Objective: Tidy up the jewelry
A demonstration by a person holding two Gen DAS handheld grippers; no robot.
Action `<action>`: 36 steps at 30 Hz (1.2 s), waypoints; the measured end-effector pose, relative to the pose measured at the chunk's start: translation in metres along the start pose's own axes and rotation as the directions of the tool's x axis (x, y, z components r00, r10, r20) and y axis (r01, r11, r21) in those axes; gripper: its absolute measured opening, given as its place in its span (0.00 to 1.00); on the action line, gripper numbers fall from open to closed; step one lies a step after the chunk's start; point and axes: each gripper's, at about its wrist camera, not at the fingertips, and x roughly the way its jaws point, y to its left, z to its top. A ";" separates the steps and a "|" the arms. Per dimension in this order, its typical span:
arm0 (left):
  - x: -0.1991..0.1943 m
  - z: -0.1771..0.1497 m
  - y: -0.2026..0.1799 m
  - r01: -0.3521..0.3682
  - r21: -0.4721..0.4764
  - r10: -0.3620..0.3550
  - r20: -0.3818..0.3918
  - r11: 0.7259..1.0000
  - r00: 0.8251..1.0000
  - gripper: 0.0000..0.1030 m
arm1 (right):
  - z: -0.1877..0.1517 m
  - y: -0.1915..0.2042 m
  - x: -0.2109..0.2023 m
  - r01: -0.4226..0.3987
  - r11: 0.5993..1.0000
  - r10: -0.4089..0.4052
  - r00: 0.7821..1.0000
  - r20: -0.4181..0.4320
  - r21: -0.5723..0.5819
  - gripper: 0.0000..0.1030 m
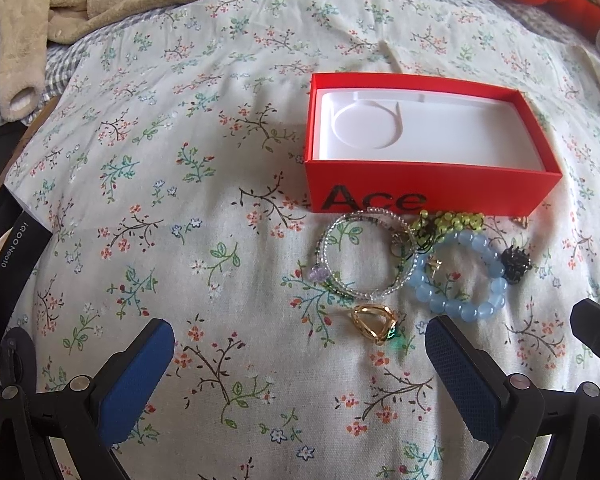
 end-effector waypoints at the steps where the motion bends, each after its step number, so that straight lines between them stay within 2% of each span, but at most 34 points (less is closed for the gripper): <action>1: 0.000 -0.001 0.000 -0.002 0.001 0.002 0.001 1.000 1.000 1.00 | 0.000 0.000 0.000 0.000 1.000 0.000 1.000 -0.001 0.000 1.00; 17: 0.006 0.003 0.004 0.021 0.018 -0.021 -0.022 1.000 1.000 1.00 | 0.003 -0.006 0.004 -0.007 1.000 0.007 1.000 -0.008 0.000 1.00; 23: 0.018 0.009 0.012 0.094 0.004 -0.093 -0.081 0.996 0.992 1.00 | 0.012 -0.018 0.011 -0.030 1.000 0.030 0.999 -0.028 -0.001 1.00; 29: 0.029 0.015 0.016 0.145 0.028 -0.141 -0.118 0.989 0.983 1.00 | 0.015 -0.023 0.028 -0.096 0.995 0.097 0.990 -0.105 0.009 1.00; 31: 0.035 0.017 0.019 0.171 0.017 -0.168 -0.129 0.985 0.977 0.96 | 0.015 -0.022 0.032 -0.111 0.994 0.111 0.987 -0.118 0.003 1.00; 33: 0.040 0.020 0.023 0.205 0.002 -0.203 -0.134 0.979 0.970 0.87 | 0.016 -0.021 0.035 -0.108 0.994 0.107 0.986 -0.132 -0.006 1.00; 35: 0.045 0.023 0.027 0.256 -0.017 -0.256 -0.134 0.966 0.957 0.73 | 0.017 -0.020 0.037 -0.103 0.995 0.101 0.986 -0.131 -0.014 1.00; 36: 0.047 0.024 0.028 0.277 -0.020 -0.277 -0.131 0.961 0.952 0.71 | 0.019 -0.020 0.037 -0.100 0.995 0.097 0.987 -0.129 -0.014 1.00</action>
